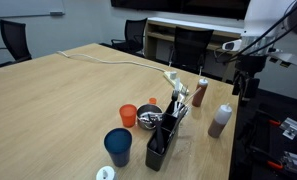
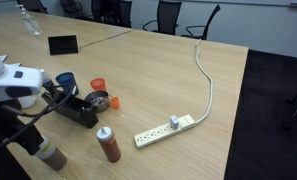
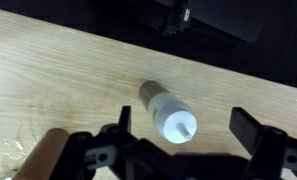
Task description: Move the sauce bottle on the left to the left
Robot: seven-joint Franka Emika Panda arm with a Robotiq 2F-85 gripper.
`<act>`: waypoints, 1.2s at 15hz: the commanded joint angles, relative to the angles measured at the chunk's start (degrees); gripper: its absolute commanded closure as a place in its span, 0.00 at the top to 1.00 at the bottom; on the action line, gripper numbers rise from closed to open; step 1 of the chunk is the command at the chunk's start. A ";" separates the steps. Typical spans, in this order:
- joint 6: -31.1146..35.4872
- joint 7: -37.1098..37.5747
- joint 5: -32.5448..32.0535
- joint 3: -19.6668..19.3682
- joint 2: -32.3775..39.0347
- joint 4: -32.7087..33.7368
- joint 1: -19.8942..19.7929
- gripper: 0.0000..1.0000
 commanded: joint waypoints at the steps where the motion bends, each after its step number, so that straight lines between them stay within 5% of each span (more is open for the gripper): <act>1: -0.26 -0.25 0.42 1.16 0.06 0.24 -0.99 1.00; 12: 2.06 -5.64 4.66 1.48 5.75 1.03 1.37 1.00; 18: 7.62 -4.65 0.45 4.22 13.43 3.53 -0.32 1.00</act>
